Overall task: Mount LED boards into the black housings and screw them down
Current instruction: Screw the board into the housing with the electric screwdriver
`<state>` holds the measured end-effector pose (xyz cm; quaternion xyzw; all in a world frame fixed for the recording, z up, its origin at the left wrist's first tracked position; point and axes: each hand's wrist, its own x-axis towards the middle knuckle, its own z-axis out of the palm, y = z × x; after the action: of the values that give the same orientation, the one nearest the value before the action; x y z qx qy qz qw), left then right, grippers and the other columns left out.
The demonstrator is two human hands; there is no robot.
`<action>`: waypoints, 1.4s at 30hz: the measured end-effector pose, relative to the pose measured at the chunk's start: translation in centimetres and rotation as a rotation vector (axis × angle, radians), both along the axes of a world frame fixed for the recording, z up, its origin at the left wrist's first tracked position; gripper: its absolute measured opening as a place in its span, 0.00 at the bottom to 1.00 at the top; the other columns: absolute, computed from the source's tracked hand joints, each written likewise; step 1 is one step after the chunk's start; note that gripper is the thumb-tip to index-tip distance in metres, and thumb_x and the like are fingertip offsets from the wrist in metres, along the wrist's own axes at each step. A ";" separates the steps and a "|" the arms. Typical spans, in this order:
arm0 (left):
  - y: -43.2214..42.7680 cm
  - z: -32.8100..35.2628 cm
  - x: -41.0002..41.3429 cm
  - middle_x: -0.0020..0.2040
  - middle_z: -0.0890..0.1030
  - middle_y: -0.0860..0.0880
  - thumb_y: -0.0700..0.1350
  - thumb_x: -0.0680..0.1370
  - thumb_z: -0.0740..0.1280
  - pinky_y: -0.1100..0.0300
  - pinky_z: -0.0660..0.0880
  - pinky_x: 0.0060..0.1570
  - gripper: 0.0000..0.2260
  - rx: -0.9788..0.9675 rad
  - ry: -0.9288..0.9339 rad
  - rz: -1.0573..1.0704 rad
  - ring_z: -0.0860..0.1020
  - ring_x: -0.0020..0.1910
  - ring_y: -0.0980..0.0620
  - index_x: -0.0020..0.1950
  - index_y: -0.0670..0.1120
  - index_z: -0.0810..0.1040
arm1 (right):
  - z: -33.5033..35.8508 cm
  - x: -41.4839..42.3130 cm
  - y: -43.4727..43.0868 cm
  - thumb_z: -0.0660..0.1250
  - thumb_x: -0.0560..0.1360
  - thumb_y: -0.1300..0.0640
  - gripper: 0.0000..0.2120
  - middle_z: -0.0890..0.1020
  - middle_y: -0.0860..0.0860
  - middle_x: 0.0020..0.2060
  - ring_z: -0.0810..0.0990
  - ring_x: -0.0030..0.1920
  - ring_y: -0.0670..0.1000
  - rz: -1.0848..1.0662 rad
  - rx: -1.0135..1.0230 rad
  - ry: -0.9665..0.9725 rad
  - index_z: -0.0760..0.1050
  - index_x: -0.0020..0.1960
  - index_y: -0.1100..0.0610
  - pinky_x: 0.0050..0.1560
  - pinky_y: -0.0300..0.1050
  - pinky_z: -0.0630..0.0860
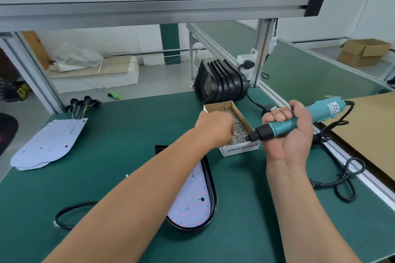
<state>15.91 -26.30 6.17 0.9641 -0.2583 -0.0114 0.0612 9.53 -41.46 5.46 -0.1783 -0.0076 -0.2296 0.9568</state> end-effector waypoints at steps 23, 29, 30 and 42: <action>12.7 1.1 -13.5 0.48 0.81 0.61 0.52 0.83 0.67 0.72 0.69 0.41 0.06 -0.718 0.155 0.192 0.77 0.44 0.63 0.46 0.59 0.78 | 1.8 -2.4 6.9 0.67 0.83 0.57 0.05 0.70 0.47 0.34 0.70 0.33 0.46 0.169 -0.090 -0.061 0.77 0.48 0.54 0.41 0.43 0.73; 13.9 -2.0 -15.4 0.46 0.83 0.57 0.42 0.82 0.70 0.61 0.74 0.52 0.09 -0.916 0.039 0.271 0.79 0.53 0.53 0.44 0.53 0.81 | 1.6 -3.6 10.9 0.66 0.83 0.56 0.07 0.70 0.47 0.34 0.70 0.33 0.47 0.265 -0.145 -0.050 0.77 0.46 0.53 0.40 0.42 0.72; 14.0 -2.2 -15.3 0.48 0.84 0.57 0.41 0.83 0.70 0.61 0.74 0.55 0.10 -0.978 0.076 0.284 0.80 0.55 0.54 0.44 0.54 0.82 | 1.6 -3.7 11.0 0.66 0.83 0.55 0.07 0.70 0.47 0.34 0.70 0.33 0.47 0.266 -0.151 -0.049 0.77 0.46 0.53 0.41 0.42 0.72; 13.8 -2.2 -15.1 0.60 0.83 0.56 0.41 0.83 0.70 0.76 0.67 0.58 0.14 -1.114 0.188 0.276 0.74 0.69 0.65 0.46 0.61 0.85 | 1.1 -3.0 10.6 0.68 0.83 0.55 0.07 0.71 0.47 0.36 0.70 0.35 0.48 0.218 -0.192 -0.051 0.78 0.46 0.53 0.44 0.44 0.72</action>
<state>0.77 -12.54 3.93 0.8061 -0.0910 0.0488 0.5827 6.56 -30.87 6.54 -0.2612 -0.0732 -0.1270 0.9541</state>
